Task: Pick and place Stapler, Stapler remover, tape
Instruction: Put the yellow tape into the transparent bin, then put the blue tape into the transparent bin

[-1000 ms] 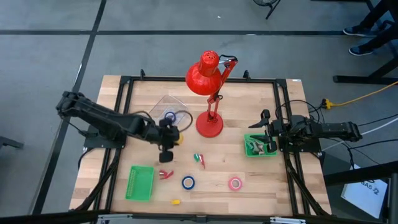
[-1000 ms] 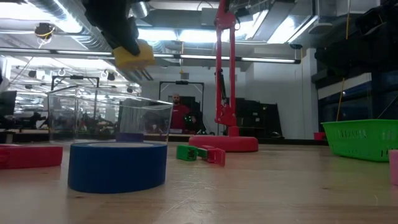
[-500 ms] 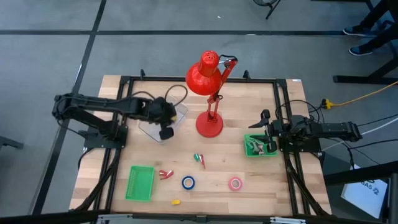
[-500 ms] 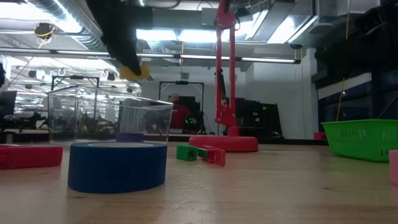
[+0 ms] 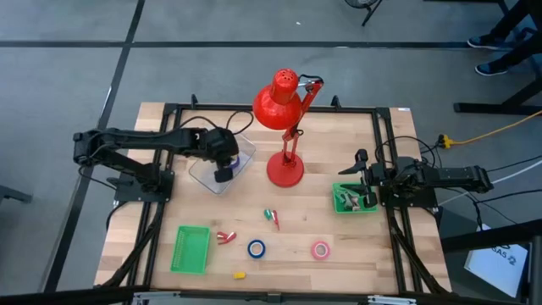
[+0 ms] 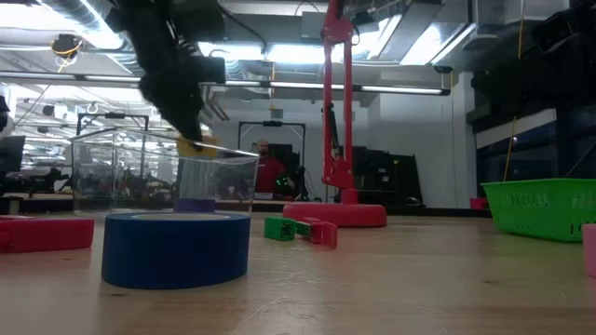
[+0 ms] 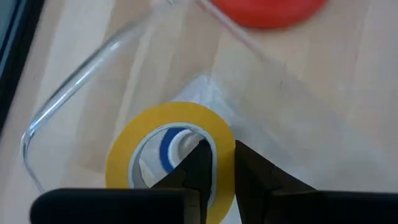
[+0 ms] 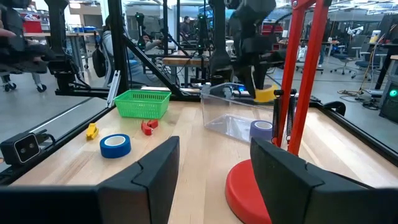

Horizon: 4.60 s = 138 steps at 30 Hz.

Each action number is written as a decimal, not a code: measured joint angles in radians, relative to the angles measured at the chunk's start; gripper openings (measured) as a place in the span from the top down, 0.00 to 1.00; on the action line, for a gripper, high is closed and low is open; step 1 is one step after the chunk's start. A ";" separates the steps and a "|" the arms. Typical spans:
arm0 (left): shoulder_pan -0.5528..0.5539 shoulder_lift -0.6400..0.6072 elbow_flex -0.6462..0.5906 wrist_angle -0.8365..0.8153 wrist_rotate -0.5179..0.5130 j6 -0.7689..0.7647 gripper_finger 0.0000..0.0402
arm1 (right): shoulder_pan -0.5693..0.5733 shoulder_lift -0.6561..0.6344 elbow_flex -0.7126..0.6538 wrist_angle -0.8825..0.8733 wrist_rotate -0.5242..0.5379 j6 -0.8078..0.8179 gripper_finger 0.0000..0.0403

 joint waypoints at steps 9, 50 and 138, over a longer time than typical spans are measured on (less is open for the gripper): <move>0.072 0.072 -0.013 0.034 0.042 0.214 0.89 | 0.000 0.000 0.000 0.000 0.000 0.000 0.51; 0.056 0.089 -0.013 0.059 -0.004 0.046 0.56 | 0.000 0.000 0.000 0.000 0.000 0.000 0.51; -0.816 0.753 0.475 0.183 0.070 0.098 0.65 | 0.000 0.000 0.000 0.000 0.000 0.000 0.51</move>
